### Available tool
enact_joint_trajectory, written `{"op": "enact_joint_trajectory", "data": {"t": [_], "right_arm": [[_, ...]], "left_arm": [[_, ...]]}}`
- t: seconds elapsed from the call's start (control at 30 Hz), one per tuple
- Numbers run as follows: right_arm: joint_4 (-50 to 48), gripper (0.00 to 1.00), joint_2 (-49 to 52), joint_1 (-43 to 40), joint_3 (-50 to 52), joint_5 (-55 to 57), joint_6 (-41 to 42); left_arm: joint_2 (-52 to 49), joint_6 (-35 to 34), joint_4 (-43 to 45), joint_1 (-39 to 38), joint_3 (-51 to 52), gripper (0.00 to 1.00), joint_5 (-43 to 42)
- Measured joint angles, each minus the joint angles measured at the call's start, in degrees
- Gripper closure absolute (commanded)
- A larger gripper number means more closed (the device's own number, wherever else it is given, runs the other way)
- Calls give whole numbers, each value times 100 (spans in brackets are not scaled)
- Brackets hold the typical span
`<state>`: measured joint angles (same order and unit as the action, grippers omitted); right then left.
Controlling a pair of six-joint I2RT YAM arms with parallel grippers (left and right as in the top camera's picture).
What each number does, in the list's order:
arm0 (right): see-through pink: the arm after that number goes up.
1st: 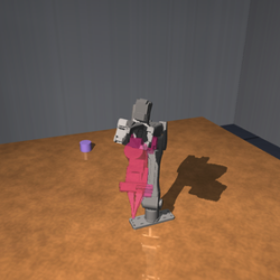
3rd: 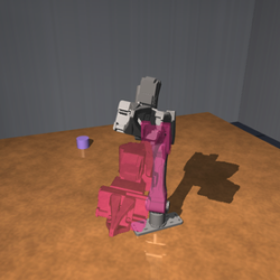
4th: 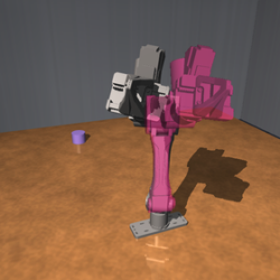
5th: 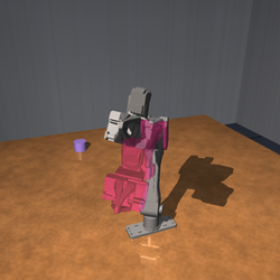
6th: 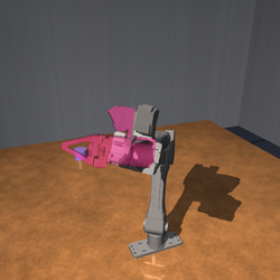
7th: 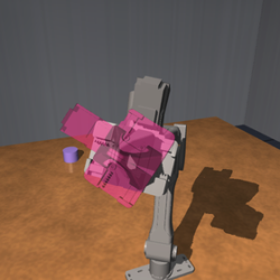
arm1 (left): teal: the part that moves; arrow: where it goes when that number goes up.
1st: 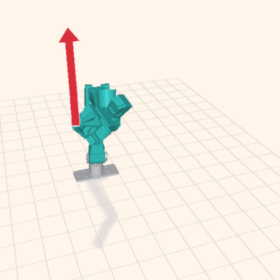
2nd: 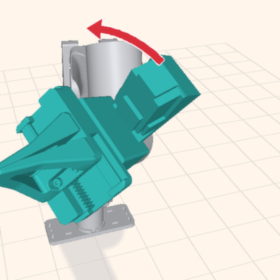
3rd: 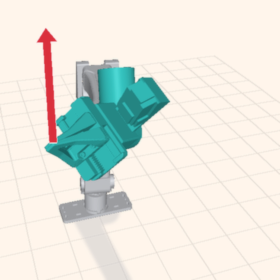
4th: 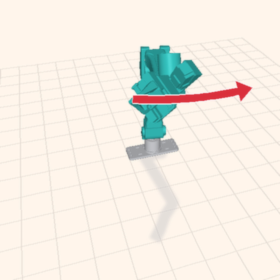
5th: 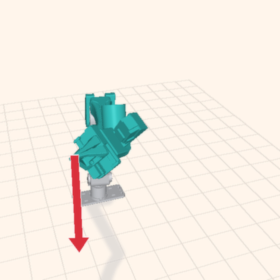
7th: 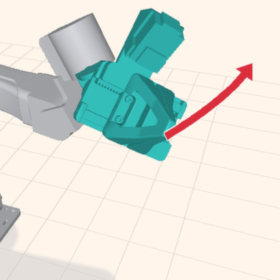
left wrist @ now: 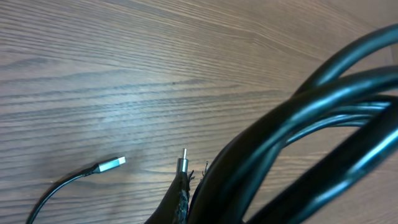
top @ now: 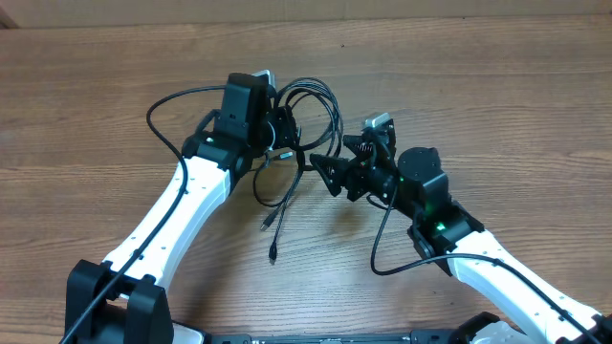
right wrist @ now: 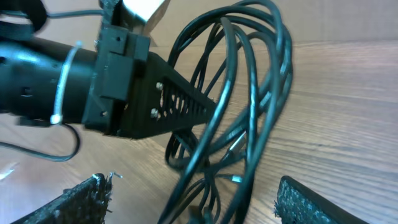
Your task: Untangle cables
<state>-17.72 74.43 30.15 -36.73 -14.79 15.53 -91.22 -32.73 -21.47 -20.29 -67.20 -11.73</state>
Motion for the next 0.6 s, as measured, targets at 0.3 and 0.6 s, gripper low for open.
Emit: {"op": "enact_joint_trajectory", "data": {"t": [0.3, 0.6], "right_arm": [[380, 71, 509, 74, -260, 367, -216], [531, 96, 525, 74, -282, 730, -546]], "left_arm": [[142, 98, 0, -63, 0, 96, 66], [234, 490, -116, -61, -2, 96, 85]]}}
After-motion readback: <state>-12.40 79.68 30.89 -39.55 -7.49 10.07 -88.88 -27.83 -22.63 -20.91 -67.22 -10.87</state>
